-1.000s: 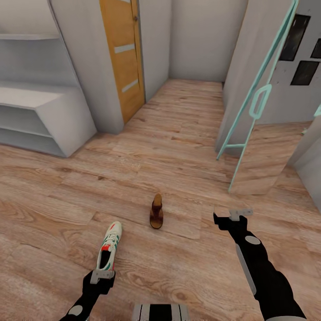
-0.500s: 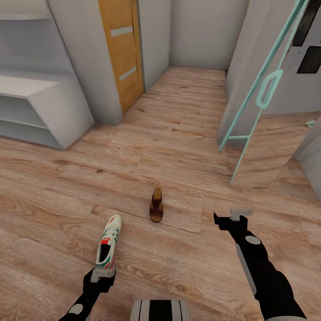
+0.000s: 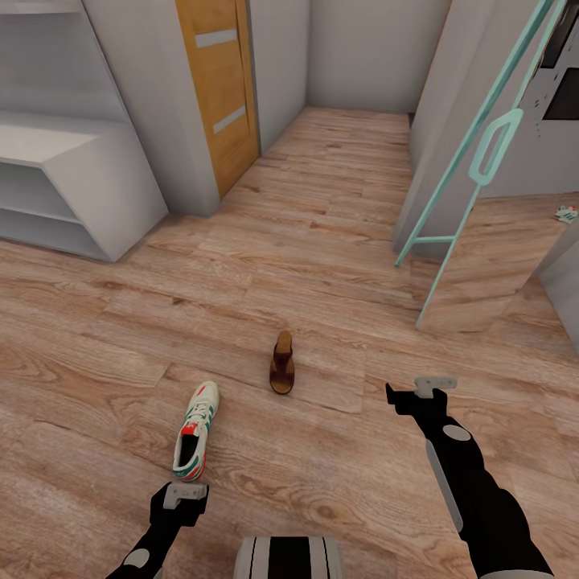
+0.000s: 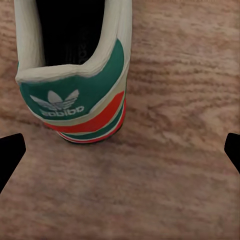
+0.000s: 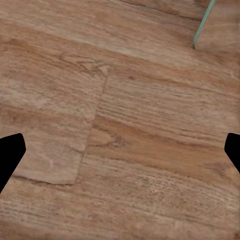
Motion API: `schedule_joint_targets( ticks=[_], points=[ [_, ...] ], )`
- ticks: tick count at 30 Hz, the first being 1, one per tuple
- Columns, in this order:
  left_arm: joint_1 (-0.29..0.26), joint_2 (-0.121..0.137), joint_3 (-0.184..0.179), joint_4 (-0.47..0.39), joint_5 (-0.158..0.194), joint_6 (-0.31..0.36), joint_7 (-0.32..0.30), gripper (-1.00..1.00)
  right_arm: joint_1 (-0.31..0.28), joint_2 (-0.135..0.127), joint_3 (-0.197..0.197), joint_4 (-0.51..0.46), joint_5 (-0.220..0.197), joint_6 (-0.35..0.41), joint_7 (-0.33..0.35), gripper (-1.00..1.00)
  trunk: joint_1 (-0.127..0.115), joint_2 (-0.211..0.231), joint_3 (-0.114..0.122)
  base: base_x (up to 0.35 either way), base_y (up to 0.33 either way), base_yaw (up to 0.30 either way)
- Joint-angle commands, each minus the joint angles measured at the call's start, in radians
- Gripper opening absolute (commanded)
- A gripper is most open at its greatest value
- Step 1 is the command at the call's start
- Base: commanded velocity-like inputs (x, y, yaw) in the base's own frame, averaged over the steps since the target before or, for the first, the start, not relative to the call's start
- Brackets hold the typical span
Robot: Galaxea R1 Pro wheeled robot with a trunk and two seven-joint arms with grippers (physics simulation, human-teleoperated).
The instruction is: Pick up the two gym shoes and the two sandals from the corridor floor and place them onto the hallstand (shoe rack) in the corridor, making sure they are on the rack and not on the floor. Arrange them so the two gym shoes are next to each other and the two sandals are next to each other.
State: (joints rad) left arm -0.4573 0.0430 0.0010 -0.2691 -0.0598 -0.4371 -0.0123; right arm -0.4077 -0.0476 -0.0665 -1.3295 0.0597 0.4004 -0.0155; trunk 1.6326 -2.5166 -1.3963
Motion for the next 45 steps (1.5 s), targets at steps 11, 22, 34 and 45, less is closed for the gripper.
schedule_joint_targets(
  ticks=[11,22,34,45],
  points=[
    [0.0,0.0,0.001,0.001,-0.006,-0.006,0.002,1.0,0.0,0.0,0.001,-0.001,0.006,0.006,-0.001,1.0,0.0,0.0,-0.001,0.0,0.0,0.0],
    [0.0,0.001,0.001,0.001,-0.005,-0.01,0.002,1.0,0.0,0.0,0.002,-0.001,0.005,0.006,-0.001,1.0,0.0,0.0,-0.001,0.133,0.012,0.0],
    [0.0,0.003,0.001,0.001,-0.005,-0.011,0.003,1.0,0.0,0.0,0.002,-0.002,0.006,0.007,-0.002,1.0,0.0,0.0,-0.001,0.059,0.011,0.0],
    [0.0,0.004,0.001,0.001,-0.003,-0.011,0.004,1.0,0.0,0.0,0.001,-0.002,0.006,0.008,-0.003,1.0,0.0,0.0,-0.001,0.004,0.037,0.0]
  ],
)
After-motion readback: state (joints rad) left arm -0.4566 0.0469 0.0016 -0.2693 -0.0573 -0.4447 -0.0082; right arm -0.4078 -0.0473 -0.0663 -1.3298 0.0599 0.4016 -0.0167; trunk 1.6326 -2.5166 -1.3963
